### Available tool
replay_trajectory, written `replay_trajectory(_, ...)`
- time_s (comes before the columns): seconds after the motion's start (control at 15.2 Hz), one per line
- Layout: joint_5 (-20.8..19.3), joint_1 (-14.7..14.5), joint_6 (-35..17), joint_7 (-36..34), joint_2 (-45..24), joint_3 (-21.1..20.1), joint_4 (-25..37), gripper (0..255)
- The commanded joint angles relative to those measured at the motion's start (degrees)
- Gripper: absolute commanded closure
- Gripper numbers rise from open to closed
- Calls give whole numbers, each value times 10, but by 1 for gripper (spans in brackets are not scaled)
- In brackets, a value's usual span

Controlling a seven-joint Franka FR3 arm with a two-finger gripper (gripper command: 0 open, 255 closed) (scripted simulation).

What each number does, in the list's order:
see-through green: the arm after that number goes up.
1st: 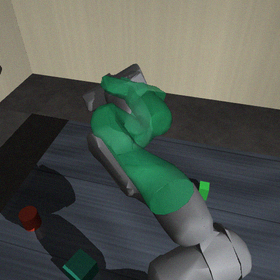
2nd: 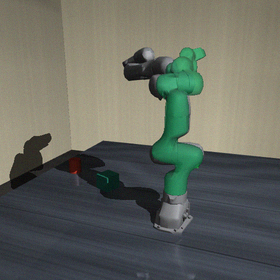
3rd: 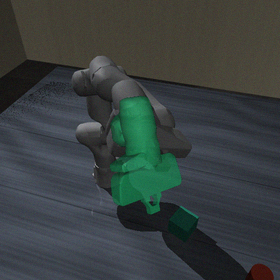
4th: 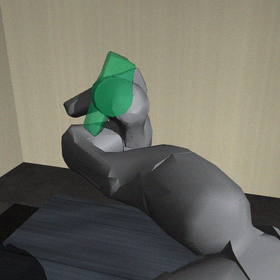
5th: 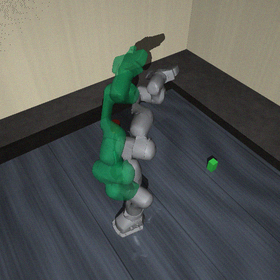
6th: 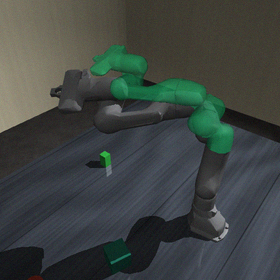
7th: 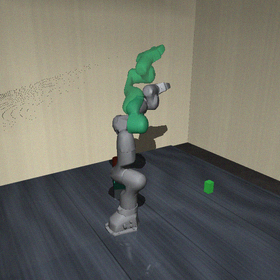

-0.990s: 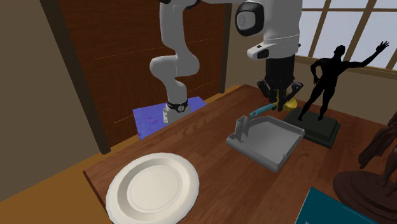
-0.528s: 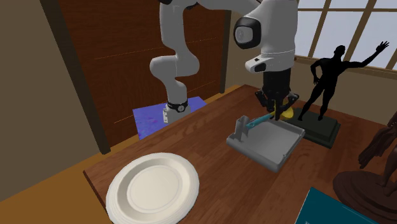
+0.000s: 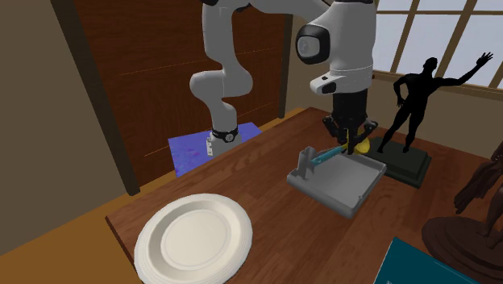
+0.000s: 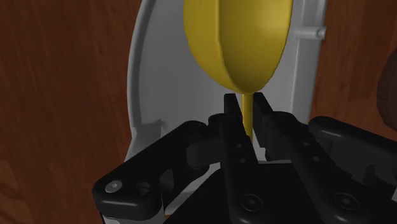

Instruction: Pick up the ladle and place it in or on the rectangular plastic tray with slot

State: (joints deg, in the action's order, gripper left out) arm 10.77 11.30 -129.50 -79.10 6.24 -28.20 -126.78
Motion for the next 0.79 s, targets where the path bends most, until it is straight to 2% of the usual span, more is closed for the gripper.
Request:
replay_trajectory(0.0,0,0,0,0,0,0,0,0)
replay_trajectory(0.33,0,0,0,0,0,0,0,0)
replay_trajectory(0.59,14,3,74,11,41,12,35,0)
replay_trajectory(0.73,13,3,74,11,41,12,35,0)
